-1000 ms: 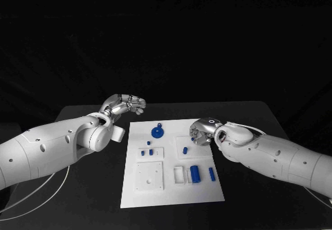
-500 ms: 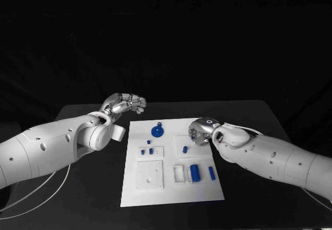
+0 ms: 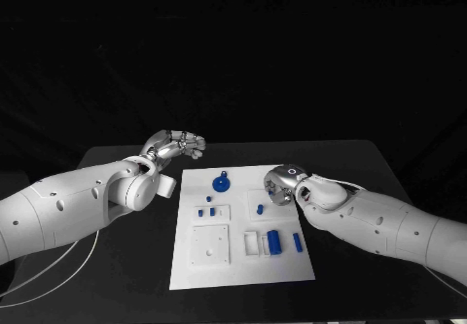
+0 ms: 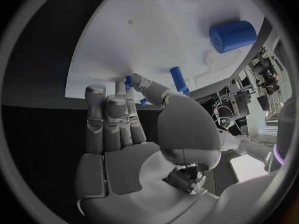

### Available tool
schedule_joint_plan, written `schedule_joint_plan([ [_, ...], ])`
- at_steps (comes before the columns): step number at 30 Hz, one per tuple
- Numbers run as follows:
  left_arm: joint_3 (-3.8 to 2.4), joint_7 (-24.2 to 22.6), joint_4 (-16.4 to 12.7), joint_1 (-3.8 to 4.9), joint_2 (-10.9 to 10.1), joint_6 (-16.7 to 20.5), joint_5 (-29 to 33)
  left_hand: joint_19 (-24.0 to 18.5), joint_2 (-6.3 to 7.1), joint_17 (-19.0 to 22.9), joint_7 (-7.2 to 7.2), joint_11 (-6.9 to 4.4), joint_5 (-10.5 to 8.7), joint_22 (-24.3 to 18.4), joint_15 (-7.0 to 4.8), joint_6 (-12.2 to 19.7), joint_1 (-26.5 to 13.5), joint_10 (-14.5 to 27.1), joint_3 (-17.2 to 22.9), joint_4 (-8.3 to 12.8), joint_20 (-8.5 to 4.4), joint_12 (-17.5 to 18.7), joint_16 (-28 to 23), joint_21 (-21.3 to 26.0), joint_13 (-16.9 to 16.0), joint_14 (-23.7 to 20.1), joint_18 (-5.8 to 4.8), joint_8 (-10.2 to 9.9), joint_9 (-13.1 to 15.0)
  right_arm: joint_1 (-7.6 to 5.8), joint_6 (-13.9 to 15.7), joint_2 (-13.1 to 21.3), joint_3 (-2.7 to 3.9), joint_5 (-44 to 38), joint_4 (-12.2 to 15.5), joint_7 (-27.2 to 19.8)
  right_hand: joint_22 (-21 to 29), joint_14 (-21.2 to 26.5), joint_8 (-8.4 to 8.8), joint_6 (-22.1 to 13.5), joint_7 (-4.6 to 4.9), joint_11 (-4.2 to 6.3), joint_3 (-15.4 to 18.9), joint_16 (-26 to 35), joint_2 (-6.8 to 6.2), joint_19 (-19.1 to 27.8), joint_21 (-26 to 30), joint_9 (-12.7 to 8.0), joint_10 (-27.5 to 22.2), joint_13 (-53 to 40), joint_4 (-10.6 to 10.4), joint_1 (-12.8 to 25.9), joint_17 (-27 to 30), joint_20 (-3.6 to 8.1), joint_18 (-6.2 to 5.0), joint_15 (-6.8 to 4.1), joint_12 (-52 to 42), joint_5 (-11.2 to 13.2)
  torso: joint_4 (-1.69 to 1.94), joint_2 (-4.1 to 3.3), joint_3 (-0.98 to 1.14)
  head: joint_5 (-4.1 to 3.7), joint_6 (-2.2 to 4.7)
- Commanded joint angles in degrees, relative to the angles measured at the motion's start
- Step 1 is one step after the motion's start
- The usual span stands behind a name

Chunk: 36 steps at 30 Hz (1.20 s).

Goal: Assemble the parts on the task board

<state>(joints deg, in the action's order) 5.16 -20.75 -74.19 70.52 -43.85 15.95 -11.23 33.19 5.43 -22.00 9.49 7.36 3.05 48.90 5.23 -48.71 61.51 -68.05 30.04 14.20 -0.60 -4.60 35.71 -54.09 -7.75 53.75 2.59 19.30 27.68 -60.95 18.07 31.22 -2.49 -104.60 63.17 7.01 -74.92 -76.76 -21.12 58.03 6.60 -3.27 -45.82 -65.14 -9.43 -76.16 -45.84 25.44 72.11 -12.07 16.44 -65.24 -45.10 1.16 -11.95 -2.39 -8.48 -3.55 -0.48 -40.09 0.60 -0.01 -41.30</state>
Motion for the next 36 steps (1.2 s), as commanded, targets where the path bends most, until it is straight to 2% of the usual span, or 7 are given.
schedule_joint_plan([
  [1,-0.05,-0.16,-0.13,0.09,0.13,-0.77,0.42,0.02,-0.34,-0.06,0.01,-0.15,0.04,-0.05,0.07,0.24,-0.29,-0.15,-0.01,0.26,0.23,0.21,-0.23,0.33,0.10,0.34,0.91,0.34,-0.10,1.36,-4.10,-0.32,-1.09,-2.29,-0.03,1.36,-1.48,1.03,-0.28,0.59,-0.05,0.01,-0.46,-0.35,-0.01,-1.80,-0.50,0.14,0.47,-0.21,0.06,0.28,0.13,2.03,-3.05,-0.81,0.15,0.31,-0.03,0.01,0.01,-0.02,-0.06],
  [14,-0.05,-0.04,-0.34,0.09,0.12,-0.77,0.42,0.01,-0.35,-0.13,0.04,-0.12,0.05,-0.05,0.06,0.31,-0.31,-0.10,-0.01,0.30,0.23,0.25,-0.40,0.34,0.14,0.43,0.91,0.35,-0.15,1.38,-4.65,-0.06,-1.65,-3.67,0.81,2.40,-1.41,1.32,-0.88,2.27,-0.71,0.71,-1.51,-0.98,0.21,-1.16,-2.13,0.79,1.96,-1.63,0.06,0.12,0.73,2.51,-3.05,-1.50,-0.61,0.31,-0.04,0.04,0.01,-0.17,-0.15],
  [36,-0.06,-0.12,0.07,0.09,0.16,-0.60,0.42,0.02,-0.48,-0.23,0.05,-0.11,0.06,-0.05,0.06,0.32,-0.42,-0.11,0.01,0.26,0.22,0.26,-0.64,0.37,0.17,0.56,0.89,0.42,-0.20,1.38,1.49,0.40,-1.52,-5.05,1.77,4.86,-1.18,1.43,-1.15,3.29,-1.15,1.17,-3.07,-1.31,-0.35,-1.00,-2.91,1.50,2.92,-2.86,-0.13,0.31,1.53,2.78,-3.05,-1.95,-0.99,0.44,0.02,0.02,0.07,-0.20,-0.07],
])
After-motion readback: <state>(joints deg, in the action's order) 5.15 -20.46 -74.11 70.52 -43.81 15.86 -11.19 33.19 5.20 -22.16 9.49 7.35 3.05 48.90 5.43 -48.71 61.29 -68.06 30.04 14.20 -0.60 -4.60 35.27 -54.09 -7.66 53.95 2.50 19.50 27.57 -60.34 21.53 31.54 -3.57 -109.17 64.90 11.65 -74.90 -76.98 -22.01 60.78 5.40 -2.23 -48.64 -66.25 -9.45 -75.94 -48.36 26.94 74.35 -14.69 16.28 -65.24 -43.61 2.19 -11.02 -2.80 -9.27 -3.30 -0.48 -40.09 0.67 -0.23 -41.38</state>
